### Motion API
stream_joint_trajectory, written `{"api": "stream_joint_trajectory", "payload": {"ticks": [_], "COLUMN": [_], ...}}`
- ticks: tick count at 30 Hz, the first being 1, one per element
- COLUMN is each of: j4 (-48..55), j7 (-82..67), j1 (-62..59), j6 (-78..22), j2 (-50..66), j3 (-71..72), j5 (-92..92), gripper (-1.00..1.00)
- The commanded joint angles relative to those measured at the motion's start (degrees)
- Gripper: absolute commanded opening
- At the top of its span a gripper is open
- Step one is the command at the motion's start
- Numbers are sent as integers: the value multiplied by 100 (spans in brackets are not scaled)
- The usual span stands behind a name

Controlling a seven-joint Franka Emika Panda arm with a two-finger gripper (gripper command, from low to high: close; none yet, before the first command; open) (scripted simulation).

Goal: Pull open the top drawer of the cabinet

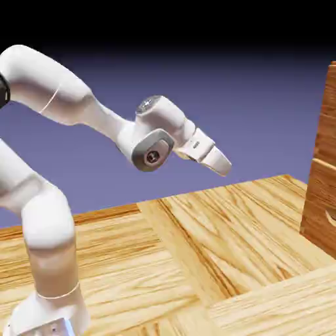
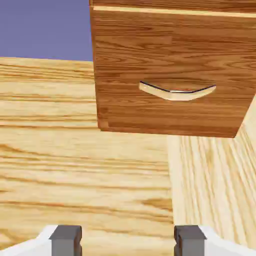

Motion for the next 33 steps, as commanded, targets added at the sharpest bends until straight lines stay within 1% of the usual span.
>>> {"api": "stream_joint_trajectory", "payload": {"ticks": [1,33], "j4": [113,3714], "j7": [44,1448], "j1": [-206,-6784], "j6": [-57,-1878], "j2": [-93,-3053], "j3": [108,3544], "j5": [250,8223], "gripper": [0,0]}}
